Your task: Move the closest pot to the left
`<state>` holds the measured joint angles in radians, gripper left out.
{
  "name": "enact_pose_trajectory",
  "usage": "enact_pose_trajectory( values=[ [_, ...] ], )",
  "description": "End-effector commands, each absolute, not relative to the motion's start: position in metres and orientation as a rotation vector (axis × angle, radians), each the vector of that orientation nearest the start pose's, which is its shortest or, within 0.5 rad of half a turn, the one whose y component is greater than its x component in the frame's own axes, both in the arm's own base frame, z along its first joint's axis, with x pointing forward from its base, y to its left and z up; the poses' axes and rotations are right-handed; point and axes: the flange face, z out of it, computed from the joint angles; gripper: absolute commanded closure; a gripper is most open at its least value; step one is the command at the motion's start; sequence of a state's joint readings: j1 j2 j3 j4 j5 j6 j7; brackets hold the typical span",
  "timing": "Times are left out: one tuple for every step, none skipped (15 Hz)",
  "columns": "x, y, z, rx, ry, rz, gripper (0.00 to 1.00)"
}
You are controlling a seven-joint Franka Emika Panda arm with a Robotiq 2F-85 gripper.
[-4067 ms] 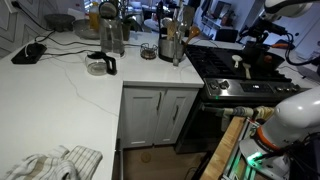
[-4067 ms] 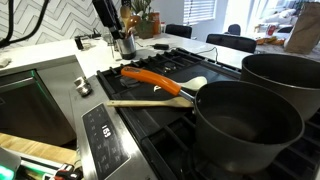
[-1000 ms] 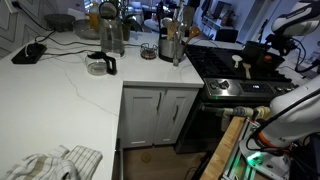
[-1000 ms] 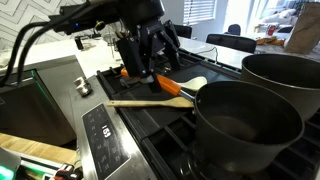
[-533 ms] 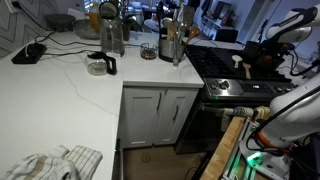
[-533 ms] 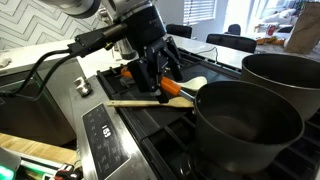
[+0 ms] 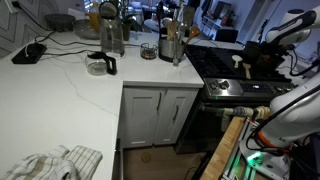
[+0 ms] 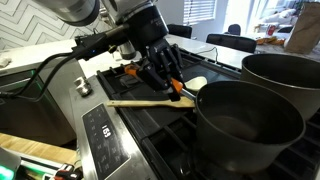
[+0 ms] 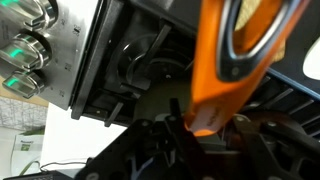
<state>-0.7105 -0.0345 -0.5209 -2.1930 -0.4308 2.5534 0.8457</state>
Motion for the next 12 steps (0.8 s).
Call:
enact_pose_trajectory(
  values=[
    [0.187, -0.52, 0.434, -2.221, 2.674, -0.578, 0.92],
    [0.188, -0.519, 0.434, -2.229, 2.672, -0.581, 0.92],
    [0.187, -0.519, 0.435, -2.233, 2.67, -0.583, 0.92],
    [0.187, -0.519, 0.437, -2.235, 2.667, -0.589, 0.92],
    [0.186, -0.519, 0.438, -2.235, 2.663, -0.595, 0.92],
    [0.185, -0.518, 0.443, -2.236, 2.657, -0.611, 0.92],
    [0.184, -0.517, 0.447, -2.236, 2.65, -0.63, 0.92],
    [0.183, -0.515, 0.452, -2.238, 2.643, -0.651, 0.92],
    [0.182, -0.513, 0.459, -2.24, 2.635, -0.677, 0.92],
    [0.18, -0.51, 0.466, -2.247, 2.627, -0.709, 0.92],
    [0.179, -0.508, 0.472, -2.258, 2.62, -0.727, 0.92],
    [0.178, -0.506, 0.479, -2.272, 2.616, -0.747, 0.92]
  ],
)
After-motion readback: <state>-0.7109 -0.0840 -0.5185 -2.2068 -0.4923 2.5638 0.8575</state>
